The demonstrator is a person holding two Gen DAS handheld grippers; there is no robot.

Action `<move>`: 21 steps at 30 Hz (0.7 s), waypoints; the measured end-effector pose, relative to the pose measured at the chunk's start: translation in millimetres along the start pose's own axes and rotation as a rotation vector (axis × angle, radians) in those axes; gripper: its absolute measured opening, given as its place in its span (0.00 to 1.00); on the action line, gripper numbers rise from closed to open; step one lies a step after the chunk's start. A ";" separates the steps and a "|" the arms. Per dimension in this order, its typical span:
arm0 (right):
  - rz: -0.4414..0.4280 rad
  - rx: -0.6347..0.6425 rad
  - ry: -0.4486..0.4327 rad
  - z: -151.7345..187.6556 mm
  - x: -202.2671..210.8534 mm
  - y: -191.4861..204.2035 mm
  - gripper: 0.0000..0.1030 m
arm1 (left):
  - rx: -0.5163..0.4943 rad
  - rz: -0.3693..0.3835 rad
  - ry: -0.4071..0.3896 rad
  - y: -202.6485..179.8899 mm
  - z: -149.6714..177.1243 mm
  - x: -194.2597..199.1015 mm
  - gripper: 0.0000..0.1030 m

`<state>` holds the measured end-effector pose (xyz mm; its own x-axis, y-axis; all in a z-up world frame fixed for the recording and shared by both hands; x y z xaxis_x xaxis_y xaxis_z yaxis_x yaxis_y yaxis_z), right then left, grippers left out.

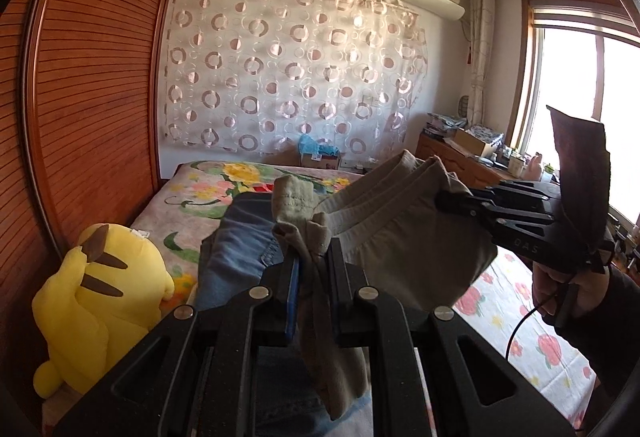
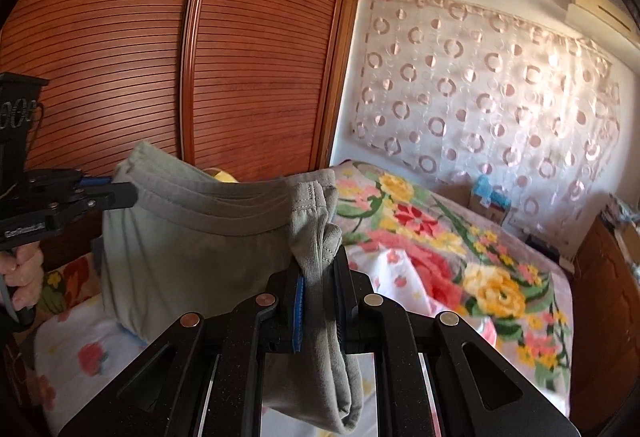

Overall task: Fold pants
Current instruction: 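Lift the folded pants with both grippers and carry them toward the jeans stack, then lower the pants onto the folded blue jeans with both grippers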

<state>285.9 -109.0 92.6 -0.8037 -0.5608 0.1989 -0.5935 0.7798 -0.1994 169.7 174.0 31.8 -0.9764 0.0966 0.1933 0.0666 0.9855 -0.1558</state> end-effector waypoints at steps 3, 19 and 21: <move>-0.007 0.024 -0.012 -3.7 -21.3 -2.3 0.12 | 0.003 -0.016 -0.002 5.8 1.7 -2.5 0.13; -0.151 0.086 -0.009 -14.0 -134.1 12.9 0.12 | 0.088 -0.104 0.018 28.9 23.1 8.5 0.13; -0.148 0.070 -0.007 -12.5 -135.6 7.6 0.13 | 0.093 -0.115 0.027 29.5 26.2 8.1 0.13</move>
<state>390.9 -23.6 76.1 -0.7075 -0.6703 0.2239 -0.7067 0.6673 -0.2350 158.3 200.2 3.4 -0.9705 -0.0111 0.2409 -0.0657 0.9734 -0.2197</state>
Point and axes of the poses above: each gripper's, at about its wrist camera, not at the fingertips, and x roughly against the way its jaws point, y to its left, z to its underside, the point moved 2 cm from there along -x, roughly the way its jaws point, and after that the axes turned 12 degrees about -y, right-handed, at the moved point
